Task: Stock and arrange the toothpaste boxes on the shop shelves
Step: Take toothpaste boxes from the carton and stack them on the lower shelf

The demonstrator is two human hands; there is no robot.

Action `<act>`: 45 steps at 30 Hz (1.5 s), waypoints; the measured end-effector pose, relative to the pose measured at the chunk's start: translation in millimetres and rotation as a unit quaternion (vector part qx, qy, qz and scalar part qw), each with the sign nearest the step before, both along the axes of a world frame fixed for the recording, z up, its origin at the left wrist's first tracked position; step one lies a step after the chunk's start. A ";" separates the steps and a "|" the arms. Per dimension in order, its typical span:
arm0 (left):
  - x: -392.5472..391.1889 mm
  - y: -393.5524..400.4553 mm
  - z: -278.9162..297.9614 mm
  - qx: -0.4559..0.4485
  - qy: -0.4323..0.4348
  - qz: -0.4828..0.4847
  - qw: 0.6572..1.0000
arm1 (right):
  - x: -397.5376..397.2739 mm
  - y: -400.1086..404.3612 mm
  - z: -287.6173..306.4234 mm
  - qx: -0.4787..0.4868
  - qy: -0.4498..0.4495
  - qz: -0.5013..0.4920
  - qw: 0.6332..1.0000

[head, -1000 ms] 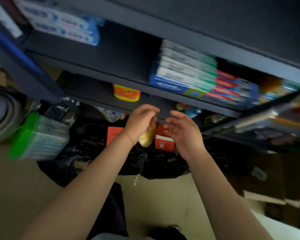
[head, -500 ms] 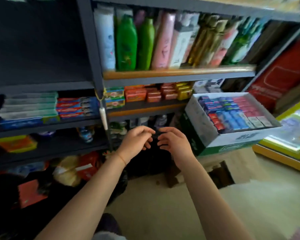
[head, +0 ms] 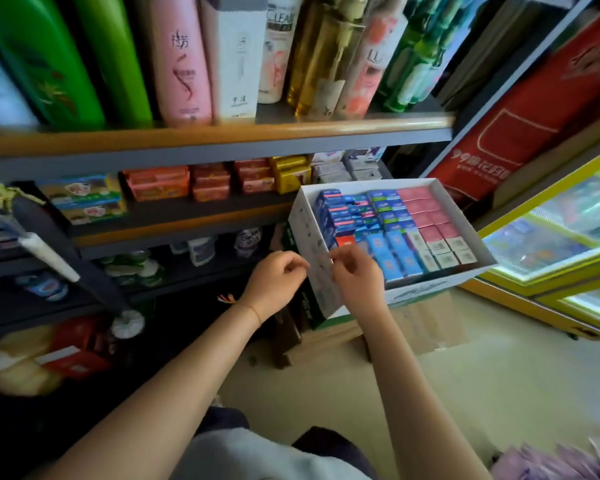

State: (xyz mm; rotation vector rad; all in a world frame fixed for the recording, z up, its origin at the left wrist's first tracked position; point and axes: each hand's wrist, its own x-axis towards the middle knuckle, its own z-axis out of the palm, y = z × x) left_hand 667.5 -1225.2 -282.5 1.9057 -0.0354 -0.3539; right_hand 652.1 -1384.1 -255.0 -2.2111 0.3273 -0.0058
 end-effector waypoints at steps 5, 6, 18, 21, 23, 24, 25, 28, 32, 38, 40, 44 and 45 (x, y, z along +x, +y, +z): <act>21.0 -59.5 6.9 0.132 -0.107 -0.072 0.983 | 35.6 -82.4 5.8 -0.167 -0.007 0.064 0.984; 24.3 -71.5 4.6 0.174 -0.134 -0.080 0.972 | 44.0 -96.3 5.3 -0.209 0.014 0.114 0.971; 26.5 -170.4 -14.0 0.503 -0.120 -0.062 0.854 | 112.8 -174.4 -18.3 -0.394 0.089 0.511 0.758; 27.7 -173.7 -14.7 0.497 -0.093 -0.043 0.862 | 115.5 -173.6 -24.1 -0.400 0.049 0.545 0.735; 28.9 -176.3 -17.0 0.486 -0.081 -0.027 0.870 | 117.5 -173.8 -26.1 -0.381 0.027 0.556 0.738; 29.0 -177.6 -17.4 0.485 -0.080 -0.023 0.871 | 118.1 -174.8 -26.6 -0.367 0.020 0.559 0.744; 29.1 -178.9 -17.7 0.483 -0.077 -0.022 0.872 | 118.3 -176.5 -26.8 -0.354 0.013 0.562 0.748; 29.0 -181.3 -13.7 0.480 -0.063 -0.022 0.875 | 117.3 -183.5 -17.3 -0.321 -0.024 0.561 0.762; 35.3 -174.6 -3.1 0.478 -0.017 -0.085 0.874 | 120.6 -190.1 32.2 -0.243 -0.030 0.548 0.800; 43.3 -187.2 65.4 0.118 0.066 -0.075 0.988 | 129.8 -212.8 128.1 -0.010 -0.025 0.513 0.858; 45.8 -190.2 92.3 0.021 0.062 -0.018 0.998 | 135.7 -221.3 160.1 0.069 -0.033 0.507 0.859; 47.7 -189.7 136.4 -0.134 -0.009 0.013 0.991 | 146.0 -237.0 197.7 0.167 -0.043 0.498 0.850; 44.8 -192.0 146.3 -0.150 -0.014 0.026 0.988 | 149.3 -237.9 199.2 0.184 -0.041 0.491 0.851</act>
